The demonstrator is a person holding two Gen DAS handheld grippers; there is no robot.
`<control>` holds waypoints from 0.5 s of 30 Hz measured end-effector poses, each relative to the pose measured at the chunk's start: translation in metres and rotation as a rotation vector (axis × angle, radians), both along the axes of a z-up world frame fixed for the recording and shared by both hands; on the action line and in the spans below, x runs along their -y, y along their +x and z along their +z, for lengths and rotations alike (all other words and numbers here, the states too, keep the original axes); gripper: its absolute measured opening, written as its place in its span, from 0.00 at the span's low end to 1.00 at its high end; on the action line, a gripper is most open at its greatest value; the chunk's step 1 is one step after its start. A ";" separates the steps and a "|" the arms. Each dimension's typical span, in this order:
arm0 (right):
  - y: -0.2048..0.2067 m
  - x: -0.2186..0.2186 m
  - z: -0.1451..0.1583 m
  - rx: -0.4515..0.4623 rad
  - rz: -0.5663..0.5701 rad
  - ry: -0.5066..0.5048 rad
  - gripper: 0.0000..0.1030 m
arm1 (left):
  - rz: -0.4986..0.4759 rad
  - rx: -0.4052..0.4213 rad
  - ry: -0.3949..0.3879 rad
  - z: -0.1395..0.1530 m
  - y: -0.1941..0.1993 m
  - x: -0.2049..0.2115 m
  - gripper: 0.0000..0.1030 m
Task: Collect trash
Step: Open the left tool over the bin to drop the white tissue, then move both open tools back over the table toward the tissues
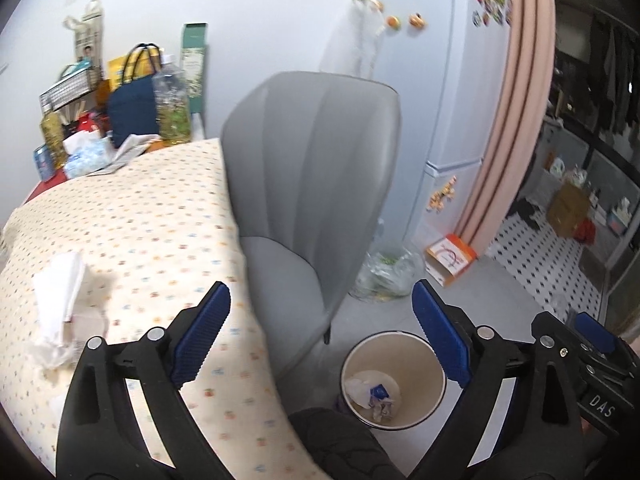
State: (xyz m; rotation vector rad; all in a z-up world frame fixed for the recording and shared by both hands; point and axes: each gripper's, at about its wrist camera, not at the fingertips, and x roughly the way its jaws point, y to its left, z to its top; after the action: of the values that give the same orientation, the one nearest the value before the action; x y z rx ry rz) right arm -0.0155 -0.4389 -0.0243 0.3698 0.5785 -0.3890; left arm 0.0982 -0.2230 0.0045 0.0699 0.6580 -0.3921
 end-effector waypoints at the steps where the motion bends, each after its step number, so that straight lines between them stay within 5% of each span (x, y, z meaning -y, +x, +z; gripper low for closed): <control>1: 0.003 -0.007 0.003 0.001 0.010 -0.004 0.92 | 0.011 0.007 -0.009 0.002 -0.001 -0.009 0.90; 15: 0.025 -0.100 0.028 0.013 0.171 -0.077 0.92 | 0.184 0.030 -0.087 0.014 -0.009 -0.117 0.91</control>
State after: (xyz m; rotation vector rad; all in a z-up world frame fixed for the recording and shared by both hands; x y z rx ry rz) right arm 0.0092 -0.3384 0.0036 0.2466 0.5755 -0.2440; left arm 0.0890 -0.1057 0.0188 -0.0667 0.6114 -0.2416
